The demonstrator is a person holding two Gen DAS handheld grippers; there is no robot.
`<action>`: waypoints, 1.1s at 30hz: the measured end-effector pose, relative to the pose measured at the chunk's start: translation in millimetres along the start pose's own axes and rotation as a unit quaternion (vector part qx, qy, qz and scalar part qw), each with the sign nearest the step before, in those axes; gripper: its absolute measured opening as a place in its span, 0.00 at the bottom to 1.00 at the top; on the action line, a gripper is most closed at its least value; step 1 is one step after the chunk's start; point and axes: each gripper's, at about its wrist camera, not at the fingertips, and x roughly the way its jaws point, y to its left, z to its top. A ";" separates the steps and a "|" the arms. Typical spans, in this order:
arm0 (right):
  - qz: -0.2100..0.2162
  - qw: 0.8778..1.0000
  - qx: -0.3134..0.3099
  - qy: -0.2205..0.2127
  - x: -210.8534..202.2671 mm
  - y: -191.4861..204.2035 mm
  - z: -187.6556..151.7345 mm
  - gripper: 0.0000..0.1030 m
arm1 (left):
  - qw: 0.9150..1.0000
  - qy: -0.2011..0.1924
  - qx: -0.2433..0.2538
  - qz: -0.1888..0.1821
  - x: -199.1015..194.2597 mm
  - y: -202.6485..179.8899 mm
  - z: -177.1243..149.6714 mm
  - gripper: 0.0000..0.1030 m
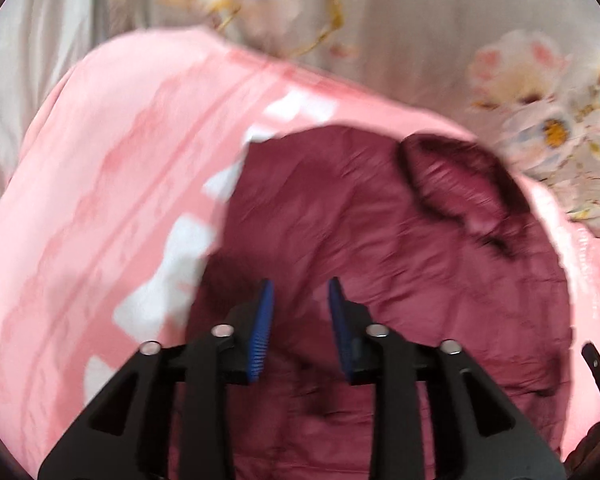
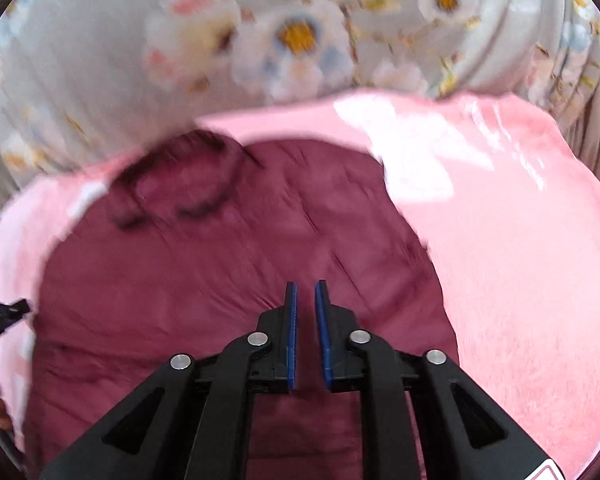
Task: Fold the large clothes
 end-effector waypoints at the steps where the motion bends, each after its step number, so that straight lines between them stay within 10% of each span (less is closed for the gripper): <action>1: 0.026 1.000 -0.002 -0.004 -3.3 8.6 9.3 0.13 | 1.000 0.000 0.008 -0.017 0.4 -12.4 5.2 0.33; 9: 0.061 0.993 -0.057 0.087 57.7 63.0 -22.6 0.13 | 0.996 0.072 0.053 -0.029 57.1 -63.8 -18.2 0.33; 33: 0.065 0.992 -0.064 0.087 60.3 60.4 -46.4 0.11 | 0.995 0.020 0.096 0.003 64.2 -70.6 -49.4 0.34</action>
